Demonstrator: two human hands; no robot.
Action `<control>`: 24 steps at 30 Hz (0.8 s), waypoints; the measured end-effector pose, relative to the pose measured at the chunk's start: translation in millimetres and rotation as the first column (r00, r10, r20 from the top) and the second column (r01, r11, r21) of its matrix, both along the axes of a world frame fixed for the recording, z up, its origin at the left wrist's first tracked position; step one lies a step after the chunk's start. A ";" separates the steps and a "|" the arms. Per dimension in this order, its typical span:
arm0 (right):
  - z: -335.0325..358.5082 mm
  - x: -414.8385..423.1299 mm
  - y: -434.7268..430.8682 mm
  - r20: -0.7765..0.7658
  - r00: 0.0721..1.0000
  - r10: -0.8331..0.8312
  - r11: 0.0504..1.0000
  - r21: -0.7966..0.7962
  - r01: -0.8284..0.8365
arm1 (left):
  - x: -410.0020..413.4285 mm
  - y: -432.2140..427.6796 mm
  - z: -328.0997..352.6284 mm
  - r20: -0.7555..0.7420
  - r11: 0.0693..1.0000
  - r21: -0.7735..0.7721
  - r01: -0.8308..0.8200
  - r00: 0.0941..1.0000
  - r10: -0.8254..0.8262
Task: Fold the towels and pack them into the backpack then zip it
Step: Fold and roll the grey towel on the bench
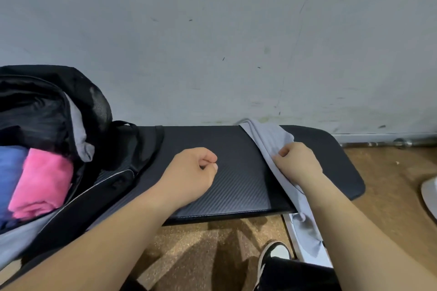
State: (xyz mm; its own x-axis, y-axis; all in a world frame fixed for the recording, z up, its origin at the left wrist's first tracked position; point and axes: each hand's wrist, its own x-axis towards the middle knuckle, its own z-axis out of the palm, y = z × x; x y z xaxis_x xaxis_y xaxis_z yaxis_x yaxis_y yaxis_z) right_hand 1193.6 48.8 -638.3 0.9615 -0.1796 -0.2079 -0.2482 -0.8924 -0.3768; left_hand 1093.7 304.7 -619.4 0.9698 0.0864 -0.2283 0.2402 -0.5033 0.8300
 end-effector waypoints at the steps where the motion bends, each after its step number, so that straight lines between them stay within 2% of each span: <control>1: 6.3 -1.3 6.3 0.019 0.999 0.042 0.998 -0.036 -0.042 | -1.9 1.9 -0.2 0.001 1.000 0.016 -0.002 1.000 0.002; 3: 20.8 -7.7 23.2 0.070 0.987 0.141 0.988 -0.073 -0.136 | -5.5 5.5 0.6 0.013 0.999 0.037 -0.015 1.000 0.015; 4: 26.2 -12.9 32.9 0.108 0.976 0.192 0.981 -0.041 -0.188 | -6.7 7.2 1.2 0.020 0.999 0.044 -0.027 0.999 0.026; 6: 35.2 -29.3 54.0 0.201 0.930 0.307 0.942 0.078 -0.328 | -7.1 10.1 2.1 0.034 0.997 0.045 -0.058 0.998 0.057; 8: 42.4 -47.2 74.2 0.239 0.880 0.411 0.856 0.231 -0.463 | -5.2 13.0 1.4 0.051 0.995 -0.002 -0.099 0.994 0.099; 9: 46.7 -54.6 82.9 0.211 0.857 0.471 0.791 0.330 -0.515 | -4.8 14.6 1.6 0.049 0.991 -0.042 -0.124 0.991 0.126; 11: 52.5 -62.9 92.7 0.059 0.783 0.619 0.662 0.497 -0.561 | -3.4 19.7 -0.6 0.022 0.980 -0.099 -0.172 0.984 0.174; 12: 53.2 -63.1 93.1 -0.037 0.743 0.668 0.640 0.539 -0.548 | -3.1 22.9 -2.4 0.001 0.976 -0.109 -0.188 0.982 0.190; 14: 48.8 -55.3 86.7 -0.155 0.728 0.668 0.694 0.485 -0.533 | -3.6 29.4 -5.6 -0.041 0.977 -0.093 -0.194 0.981 0.191; 17: 37.1 -39.6 76.6 -0.156 0.808 0.569 0.812 0.264 -0.521 | -6.5 32.4 -7.4 -0.092 0.992 -0.019 -0.124 0.988 0.121; 21: 19.6 -25.5 82.6 -0.063 0.892 0.449 0.870 0.261 -0.419 | -5.7 32.0 -12.8 -0.123 0.965 0.263 0.016 0.992 0.017; 22: 17.2 -22.7 86.2 -0.040 0.911 0.411 0.885 0.257 -0.388 | -5.1 32.4 -12.9 -0.119 0.962 0.273 0.030 0.993 0.003; 24: 13.8 -16.1 91.4 -0.034 0.949 0.314 0.923 0.245 -0.297 | -5.9 33.1 -8.6 -0.139 0.980 0.192 0.047 0.990 -0.020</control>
